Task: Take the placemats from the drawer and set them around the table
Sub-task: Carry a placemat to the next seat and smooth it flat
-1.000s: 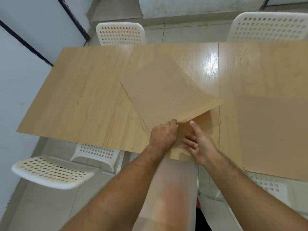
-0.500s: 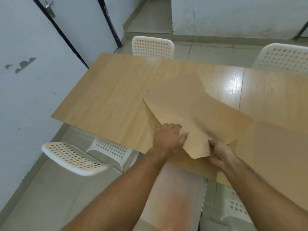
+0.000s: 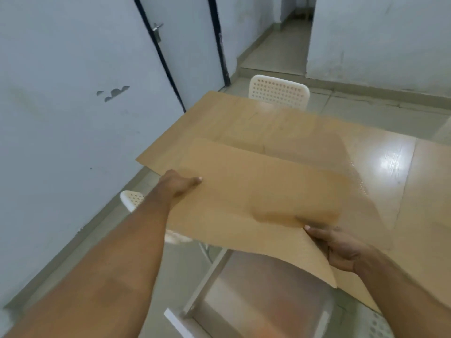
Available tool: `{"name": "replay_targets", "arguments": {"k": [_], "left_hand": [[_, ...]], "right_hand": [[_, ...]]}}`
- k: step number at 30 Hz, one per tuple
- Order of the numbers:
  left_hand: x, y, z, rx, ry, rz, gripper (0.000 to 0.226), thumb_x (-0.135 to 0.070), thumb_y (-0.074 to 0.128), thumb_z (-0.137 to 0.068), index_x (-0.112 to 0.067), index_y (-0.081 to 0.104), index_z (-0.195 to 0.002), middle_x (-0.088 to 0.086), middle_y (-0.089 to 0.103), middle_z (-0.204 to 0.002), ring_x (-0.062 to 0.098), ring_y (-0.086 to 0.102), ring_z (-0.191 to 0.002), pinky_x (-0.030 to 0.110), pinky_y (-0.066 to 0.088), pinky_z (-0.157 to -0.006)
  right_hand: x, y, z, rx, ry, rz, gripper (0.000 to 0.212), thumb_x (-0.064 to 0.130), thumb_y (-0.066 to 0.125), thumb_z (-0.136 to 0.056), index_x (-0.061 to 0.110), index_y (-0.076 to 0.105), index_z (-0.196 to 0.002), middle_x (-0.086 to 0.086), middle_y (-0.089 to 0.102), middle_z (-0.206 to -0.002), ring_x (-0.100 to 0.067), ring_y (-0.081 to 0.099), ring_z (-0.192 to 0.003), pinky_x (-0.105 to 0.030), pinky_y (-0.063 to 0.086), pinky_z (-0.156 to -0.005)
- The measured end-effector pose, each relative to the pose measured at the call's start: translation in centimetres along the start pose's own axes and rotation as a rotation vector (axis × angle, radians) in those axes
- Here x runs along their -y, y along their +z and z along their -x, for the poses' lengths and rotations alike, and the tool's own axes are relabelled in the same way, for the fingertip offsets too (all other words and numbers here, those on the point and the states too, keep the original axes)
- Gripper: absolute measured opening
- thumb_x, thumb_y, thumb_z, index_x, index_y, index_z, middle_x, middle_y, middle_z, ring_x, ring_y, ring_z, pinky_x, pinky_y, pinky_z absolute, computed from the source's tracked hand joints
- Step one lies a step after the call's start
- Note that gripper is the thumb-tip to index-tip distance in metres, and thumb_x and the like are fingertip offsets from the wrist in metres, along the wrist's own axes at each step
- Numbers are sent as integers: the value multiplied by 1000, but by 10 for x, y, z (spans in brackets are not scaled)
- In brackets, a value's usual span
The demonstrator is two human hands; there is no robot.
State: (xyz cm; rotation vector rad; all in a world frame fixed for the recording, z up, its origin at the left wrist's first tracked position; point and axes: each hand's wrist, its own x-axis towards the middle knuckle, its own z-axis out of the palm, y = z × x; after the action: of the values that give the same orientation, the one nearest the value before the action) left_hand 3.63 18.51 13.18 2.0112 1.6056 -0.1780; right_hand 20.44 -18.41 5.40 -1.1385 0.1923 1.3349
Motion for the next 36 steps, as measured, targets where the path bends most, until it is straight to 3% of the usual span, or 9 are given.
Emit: {"name": "replay_targets", "arguments": {"k": [3,5,9,13,17,21,23,29,36], "left_hand": [[64,-29,-4,-11,-6,160,42,-40,74,-86,-8,64,-112,9,66,-115,24,65,-90,33,52,-78],[104,-43,-3,-62,21,212,28,-30,71,-89,-7,66,-103,11,68,-105,22,64,-81,32,51,-72],[176,-72,-1,-177,60,285,33,-22,66,-95,-4,59,-123,13,64,-120,25,61,-92,28,44,-73],[259,-114,-19,-280,48,461,7,-19,69,-92,-14,64,-93,9,71,-103,25,65,-84,32,51,-73],[334,-165,-52,-350,29,602,8,-23,71,-88,-22,65,-84,5,72,-95,25,69,-87,38,56,-82],[392,-205,-80,-382,30,619,7,-24,72,-87,-19,68,-91,4,72,-97,24,69,-88,37,56,-83],[413,-219,-99,-391,13,620,9,-25,71,-87,-19,69,-92,4,72,-100,25,68,-92,38,56,-84],[423,-240,-163,-352,37,628,8,-25,68,-90,-19,68,-95,3,71,-102,24,67,-93,31,53,-79],[363,-235,-255,-288,115,581,8,-26,69,-88,-22,71,-95,-1,70,-101,24,66,-98,35,54,-87]], "right_hand": [[-6,30,-8,0,14,74,28,6,63,-87,9,73,-113,-13,76,-101,-20,75,-77,-30,60,-59],[-14,55,-15,0,8,146,28,7,65,-87,3,70,-114,-15,76,-98,-22,75,-76,-31,60,-59],[-36,123,-36,6,-87,244,19,7,59,-96,0,69,-111,-11,77,-90,-19,75,-71,-33,63,-63],[-67,202,-71,-38,-179,371,29,7,63,-93,-9,65,-117,-9,78,-87,-17,73,-67,-31,61,-65],[-101,292,-102,-137,-280,400,32,12,70,-90,-3,67,-118,-11,76,-89,-16,72,-62,-30,60,-55],[-139,374,-118,-238,-361,435,27,21,77,-86,7,69,-108,-15,72,-105,-30,70,-85,-48,58,-83],[-153,407,-120,-298,-420,480,20,23,74,-90,13,65,-104,-11,69,-105,-29,65,-85,-43,54,-84],[-147,455,-149,-414,-505,489,27,25,71,-92,15,65,-117,-9,67,-104,-24,63,-82,-37,51,-79],[-92,459,-205,-541,-526,428,28,25,72,-92,14,66,-117,-9,68,-101,-19,64,-72,-31,53,-71]]}}
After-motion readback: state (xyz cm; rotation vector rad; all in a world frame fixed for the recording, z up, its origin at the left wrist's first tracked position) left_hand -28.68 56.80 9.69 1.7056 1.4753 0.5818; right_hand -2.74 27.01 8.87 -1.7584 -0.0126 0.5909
